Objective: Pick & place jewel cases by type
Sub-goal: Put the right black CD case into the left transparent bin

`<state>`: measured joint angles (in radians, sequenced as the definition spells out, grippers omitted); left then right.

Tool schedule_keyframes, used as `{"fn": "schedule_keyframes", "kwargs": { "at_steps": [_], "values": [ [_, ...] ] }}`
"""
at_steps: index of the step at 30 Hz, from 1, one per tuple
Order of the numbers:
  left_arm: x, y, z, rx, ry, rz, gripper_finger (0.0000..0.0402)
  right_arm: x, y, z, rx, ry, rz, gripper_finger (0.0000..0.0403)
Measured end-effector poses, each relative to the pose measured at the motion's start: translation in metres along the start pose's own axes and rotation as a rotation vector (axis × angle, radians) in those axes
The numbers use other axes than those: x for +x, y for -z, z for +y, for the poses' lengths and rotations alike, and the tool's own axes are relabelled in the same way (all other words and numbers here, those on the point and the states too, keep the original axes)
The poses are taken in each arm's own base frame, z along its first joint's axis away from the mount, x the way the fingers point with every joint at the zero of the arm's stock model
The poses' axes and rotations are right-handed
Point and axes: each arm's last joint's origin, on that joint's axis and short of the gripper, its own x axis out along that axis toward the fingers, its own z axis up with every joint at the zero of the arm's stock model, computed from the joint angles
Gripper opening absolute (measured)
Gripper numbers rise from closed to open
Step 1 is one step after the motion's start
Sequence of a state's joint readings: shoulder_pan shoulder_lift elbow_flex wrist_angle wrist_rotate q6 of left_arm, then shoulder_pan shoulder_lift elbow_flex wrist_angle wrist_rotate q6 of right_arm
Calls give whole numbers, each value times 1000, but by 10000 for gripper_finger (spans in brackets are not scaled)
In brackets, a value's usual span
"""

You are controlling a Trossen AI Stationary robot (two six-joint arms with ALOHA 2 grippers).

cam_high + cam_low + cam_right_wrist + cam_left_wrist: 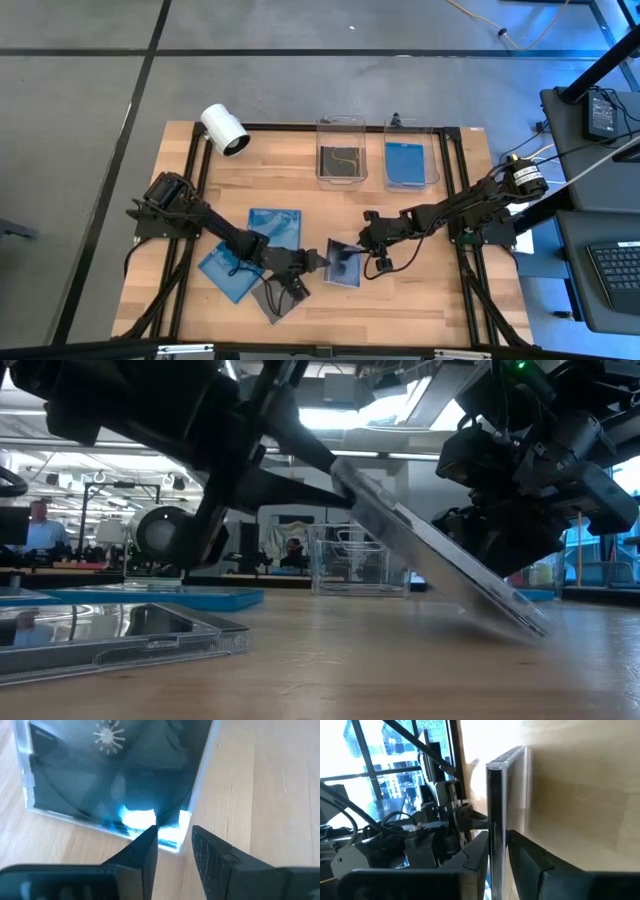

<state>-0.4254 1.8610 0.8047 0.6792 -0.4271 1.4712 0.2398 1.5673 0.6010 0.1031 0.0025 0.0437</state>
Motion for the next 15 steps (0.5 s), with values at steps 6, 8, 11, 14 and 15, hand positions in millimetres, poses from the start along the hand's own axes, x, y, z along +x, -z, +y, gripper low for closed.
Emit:
{"fn": "schedule_keyframes", "kwargs": {
  "at_steps": [6, 8, 11, 14, 15],
  "values": [
    [-1, -3, -1, 4, 3, 7, 43, 0, 0, 0, 0, 1, -2, 123],
    [-2, -3, -1, 5, 3, 13, 42, 0, 0, 0, -3, 3, -3, 123],
    [-3, -5, -1, 7, 2, 11, 43, -1, -3, 0, -27, 4, 27, 123],
    [-4, -8, -1, 2, -6, 22, 42, -9, -15, 1, -32, 5, 75, 123],
    [-4, -8, -1, -2, -10, 30, 41, -14, -19, 1, -35, 6, 92, 123]
  ]
}}
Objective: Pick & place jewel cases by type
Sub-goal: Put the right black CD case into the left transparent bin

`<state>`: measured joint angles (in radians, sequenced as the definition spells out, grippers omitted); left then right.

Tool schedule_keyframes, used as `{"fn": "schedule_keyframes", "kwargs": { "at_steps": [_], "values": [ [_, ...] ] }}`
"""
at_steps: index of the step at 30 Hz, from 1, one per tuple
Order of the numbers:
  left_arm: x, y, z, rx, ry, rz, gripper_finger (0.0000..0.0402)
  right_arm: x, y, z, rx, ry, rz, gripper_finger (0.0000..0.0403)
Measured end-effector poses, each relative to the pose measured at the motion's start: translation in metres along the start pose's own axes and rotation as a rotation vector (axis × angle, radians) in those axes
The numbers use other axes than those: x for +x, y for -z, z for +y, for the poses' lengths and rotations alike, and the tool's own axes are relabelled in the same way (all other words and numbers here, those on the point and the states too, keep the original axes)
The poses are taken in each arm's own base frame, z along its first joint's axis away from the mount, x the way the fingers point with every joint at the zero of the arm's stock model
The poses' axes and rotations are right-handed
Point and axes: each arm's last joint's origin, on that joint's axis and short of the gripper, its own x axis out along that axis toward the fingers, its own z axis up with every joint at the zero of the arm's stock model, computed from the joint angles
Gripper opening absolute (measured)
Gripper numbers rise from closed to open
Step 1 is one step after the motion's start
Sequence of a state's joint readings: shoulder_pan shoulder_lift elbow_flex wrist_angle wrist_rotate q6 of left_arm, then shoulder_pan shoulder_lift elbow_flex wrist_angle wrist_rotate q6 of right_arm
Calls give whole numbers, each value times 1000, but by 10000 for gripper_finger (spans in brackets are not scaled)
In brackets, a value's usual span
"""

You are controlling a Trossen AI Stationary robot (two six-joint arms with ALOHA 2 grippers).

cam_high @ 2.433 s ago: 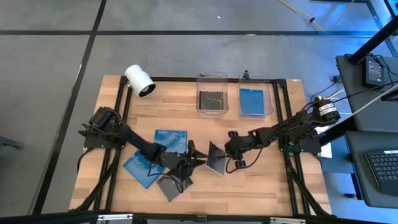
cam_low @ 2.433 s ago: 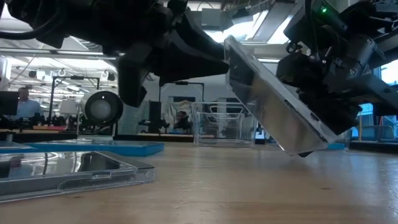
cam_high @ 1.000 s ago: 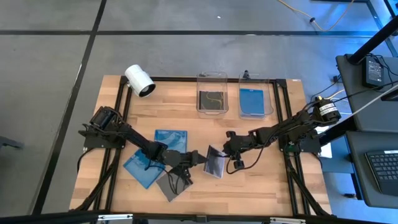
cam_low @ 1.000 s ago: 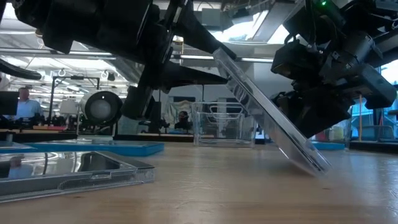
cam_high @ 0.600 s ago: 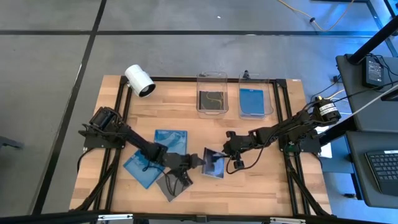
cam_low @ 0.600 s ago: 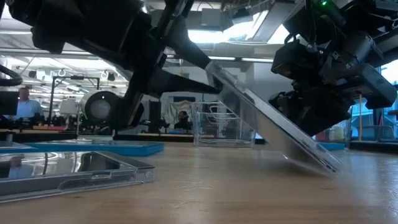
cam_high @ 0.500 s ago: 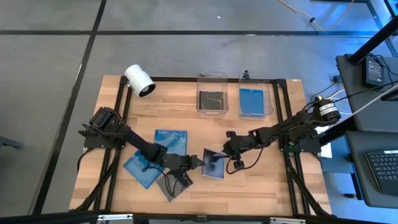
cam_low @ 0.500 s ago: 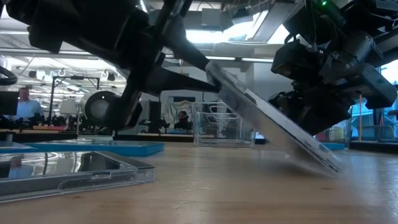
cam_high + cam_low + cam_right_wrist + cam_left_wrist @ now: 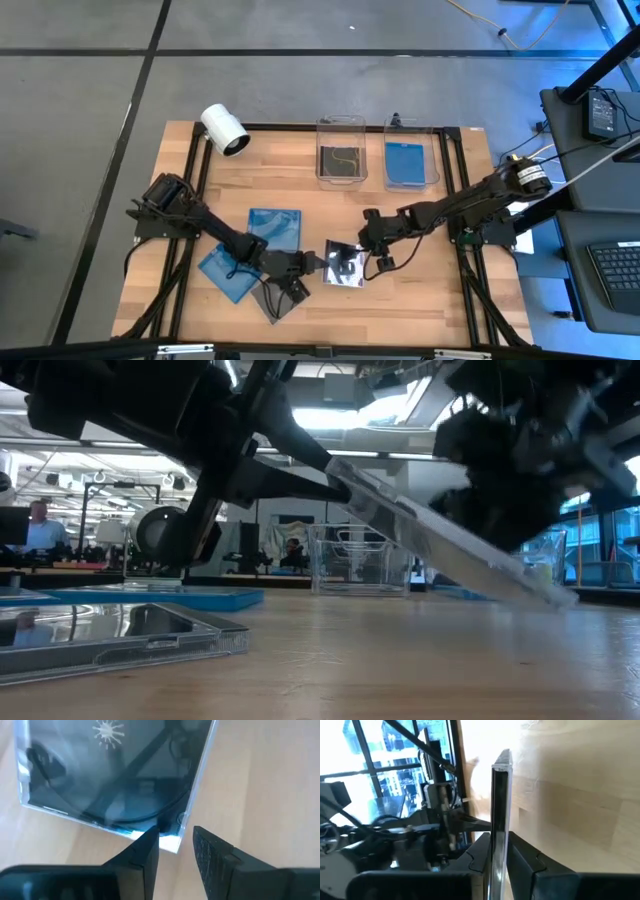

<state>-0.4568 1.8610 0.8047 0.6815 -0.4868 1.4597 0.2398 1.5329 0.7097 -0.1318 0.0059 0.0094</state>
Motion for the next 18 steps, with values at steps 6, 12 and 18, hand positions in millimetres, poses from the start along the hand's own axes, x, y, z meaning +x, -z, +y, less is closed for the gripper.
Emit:
{"fn": "schedule_keyframes", "kwargs": {
  "at_steps": [6, 12, 18],
  "values": [
    [-3, -4, 0, -18, -8, 21, 40, -32, -32, 0, -78, 3, -85, 123],
    [-6, -8, 0, -72, -29, 119, 39, -77, -54, -5, -25, 206, -158, 123],
    [-11, 0, 12, -229, -178, 400, 38, -114, -49, -13, 182, 516, -224, 123]
  ]
}}
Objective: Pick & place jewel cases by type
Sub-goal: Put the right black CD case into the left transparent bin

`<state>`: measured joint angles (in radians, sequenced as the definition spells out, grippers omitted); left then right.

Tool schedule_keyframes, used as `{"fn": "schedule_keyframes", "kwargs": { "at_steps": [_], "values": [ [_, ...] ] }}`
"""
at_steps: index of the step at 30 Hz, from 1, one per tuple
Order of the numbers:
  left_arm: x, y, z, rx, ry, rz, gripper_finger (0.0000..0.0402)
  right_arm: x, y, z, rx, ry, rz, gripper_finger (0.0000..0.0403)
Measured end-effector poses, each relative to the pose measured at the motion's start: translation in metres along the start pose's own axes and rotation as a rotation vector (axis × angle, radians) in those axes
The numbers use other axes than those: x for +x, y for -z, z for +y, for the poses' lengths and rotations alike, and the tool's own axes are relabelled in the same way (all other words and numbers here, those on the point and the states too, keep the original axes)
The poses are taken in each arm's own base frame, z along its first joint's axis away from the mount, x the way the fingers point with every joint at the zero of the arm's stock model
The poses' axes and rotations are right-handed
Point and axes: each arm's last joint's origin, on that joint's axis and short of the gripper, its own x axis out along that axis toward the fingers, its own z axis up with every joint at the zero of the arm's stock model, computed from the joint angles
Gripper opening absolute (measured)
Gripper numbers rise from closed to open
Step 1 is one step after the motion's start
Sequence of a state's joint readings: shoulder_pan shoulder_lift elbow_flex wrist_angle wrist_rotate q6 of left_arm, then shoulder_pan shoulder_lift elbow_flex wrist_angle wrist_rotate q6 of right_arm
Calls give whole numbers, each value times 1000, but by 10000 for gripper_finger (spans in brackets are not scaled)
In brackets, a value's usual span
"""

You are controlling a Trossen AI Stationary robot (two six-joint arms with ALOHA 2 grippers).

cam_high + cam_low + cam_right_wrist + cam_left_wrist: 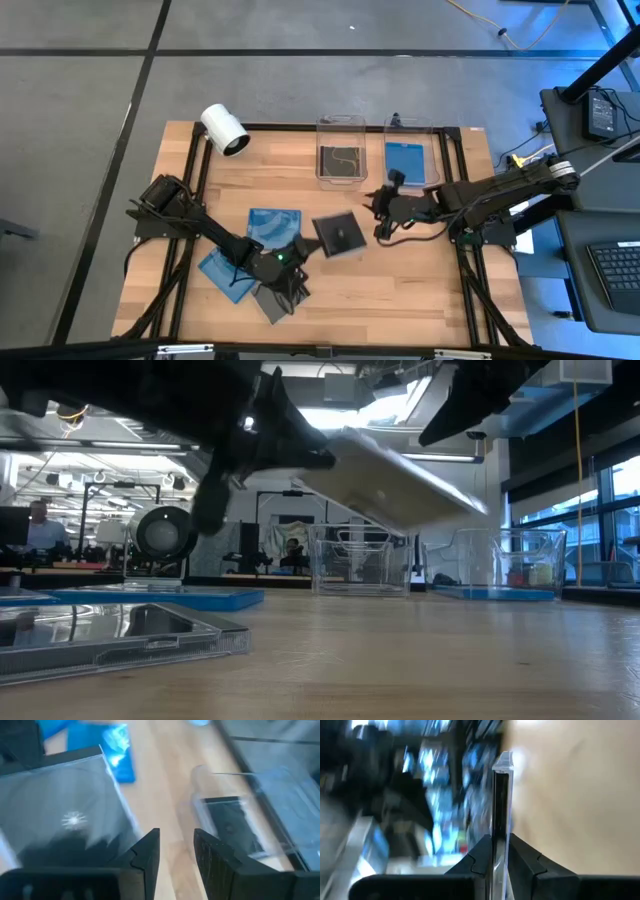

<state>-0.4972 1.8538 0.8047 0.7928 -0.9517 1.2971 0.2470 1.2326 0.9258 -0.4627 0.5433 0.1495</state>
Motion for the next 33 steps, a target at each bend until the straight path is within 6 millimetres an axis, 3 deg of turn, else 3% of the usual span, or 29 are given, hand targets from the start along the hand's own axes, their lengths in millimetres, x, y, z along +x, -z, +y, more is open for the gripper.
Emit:
{"fn": "schedule_keyframes", "kwargs": {
  "at_steps": [7, 13, 19, 23, 28, 33],
  "values": [
    [11, 22, 29, -234, -138, 253, 40, -7, 2, -5, 77, 12, -9, 123],
    [31, 44, 45, -222, -142, 259, 42, -5, 7, -5, 56, 41, 36, 123],
    [55, 86, 70, -177, -156, 288, 43, -3, 12, -5, 49, 68, 79, 123],
    [57, 119, 86, -150, -154, 242, 40, -4, 21, -8, 48, 106, 155, 123],
    [59, 164, 88, -135, -32, 105, 46, -6, 29, -13, 44, 213, 211, 123],
    [74, 211, 83, -159, 42, 133, 47, -7, 28, -15, 39, 290, 179, 123]
  ]
}}
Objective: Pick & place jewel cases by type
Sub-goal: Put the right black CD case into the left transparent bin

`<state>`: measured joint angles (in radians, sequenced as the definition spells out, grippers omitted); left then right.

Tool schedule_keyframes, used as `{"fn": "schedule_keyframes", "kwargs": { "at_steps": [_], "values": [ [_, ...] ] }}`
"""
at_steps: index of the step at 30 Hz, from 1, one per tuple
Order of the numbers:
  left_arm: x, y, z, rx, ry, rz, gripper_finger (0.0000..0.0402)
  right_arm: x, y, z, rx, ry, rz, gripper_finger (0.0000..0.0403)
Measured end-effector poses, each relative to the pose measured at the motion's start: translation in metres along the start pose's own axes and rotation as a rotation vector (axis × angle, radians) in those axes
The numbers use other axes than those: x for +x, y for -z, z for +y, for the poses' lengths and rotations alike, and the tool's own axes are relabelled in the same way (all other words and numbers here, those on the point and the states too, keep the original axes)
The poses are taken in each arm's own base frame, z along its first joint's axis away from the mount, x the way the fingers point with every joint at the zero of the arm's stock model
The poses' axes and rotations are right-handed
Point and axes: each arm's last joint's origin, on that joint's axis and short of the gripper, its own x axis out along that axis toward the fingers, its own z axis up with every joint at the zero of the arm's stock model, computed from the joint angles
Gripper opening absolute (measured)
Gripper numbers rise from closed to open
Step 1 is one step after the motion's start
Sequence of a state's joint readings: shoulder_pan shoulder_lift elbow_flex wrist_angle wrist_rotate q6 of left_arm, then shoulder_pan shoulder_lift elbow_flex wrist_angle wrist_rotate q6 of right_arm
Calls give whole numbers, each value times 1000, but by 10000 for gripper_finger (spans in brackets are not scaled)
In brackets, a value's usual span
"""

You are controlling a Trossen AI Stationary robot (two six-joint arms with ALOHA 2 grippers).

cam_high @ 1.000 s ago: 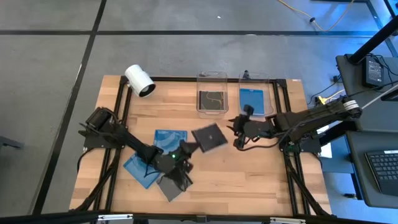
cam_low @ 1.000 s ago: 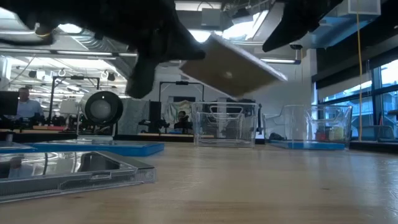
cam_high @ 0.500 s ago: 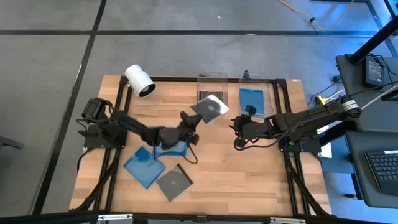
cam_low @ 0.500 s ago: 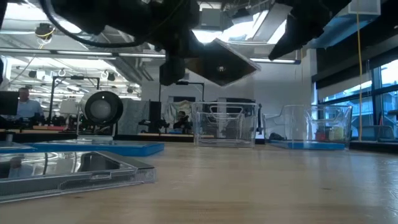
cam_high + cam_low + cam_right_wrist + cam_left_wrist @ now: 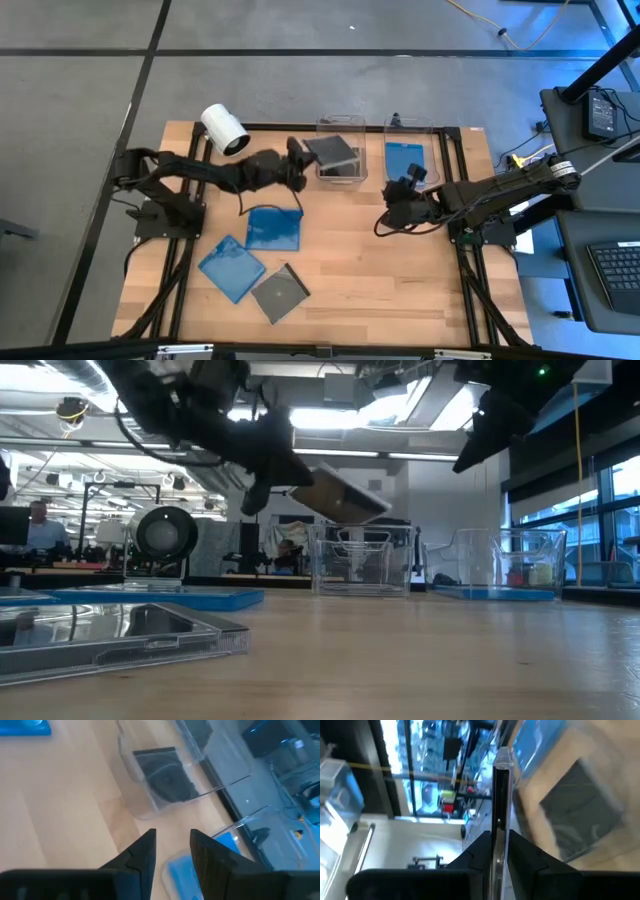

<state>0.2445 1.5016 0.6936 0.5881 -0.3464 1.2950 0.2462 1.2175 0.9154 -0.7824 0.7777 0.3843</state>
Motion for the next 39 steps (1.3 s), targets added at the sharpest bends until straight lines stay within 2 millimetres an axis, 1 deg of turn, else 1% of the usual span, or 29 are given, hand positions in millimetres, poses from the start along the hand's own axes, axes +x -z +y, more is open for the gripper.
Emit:
{"fn": "schedule_keyframes", "kwargs": {
  "at_steps": [2, 7, 11, 12, 17, 21, 24, 29, 33, 39],
  "values": [
    [6, 15, 2, -9, 7, 19, 45, 0, -1, 0, 7, 11, -11, 123],
    [20, 36, -2, -3, 60, -94, 46, 0, -1, 0, 8, 12, -12, 123],
    [31, 52, -2, -99, 88, -96, 46, 1, -2, 0, 16, 13, -20, 123],
    [34, 54, -2, -114, 97, -120, 46, 1, -3, -1, 19, 15, -19, 123],
    [45, 46, 3, -156, 103, -233, 47, 3, -3, -2, 28, 22, -16, 123],
    [54, 45, 5, -170, 104, -243, 47, 3, -3, -2, 28, 22, -16, 123],
    [59, 50, 1, -227, 134, -251, 47, 3, -3, -3, 27, 22, -15, 123],
    [64, 55, -7, -245, 164, -260, 47, 3, -3, -3, 27, 22, -15, 123],
    [68, 57, -8, -289, 149, -309, 47, 3, -3, -2, 30, 21, -18, 123],
    [74, 63, -17, -315, 168, -305, 47, 9, 2, 3, 18, 12, -42, 123]
  ]
}}
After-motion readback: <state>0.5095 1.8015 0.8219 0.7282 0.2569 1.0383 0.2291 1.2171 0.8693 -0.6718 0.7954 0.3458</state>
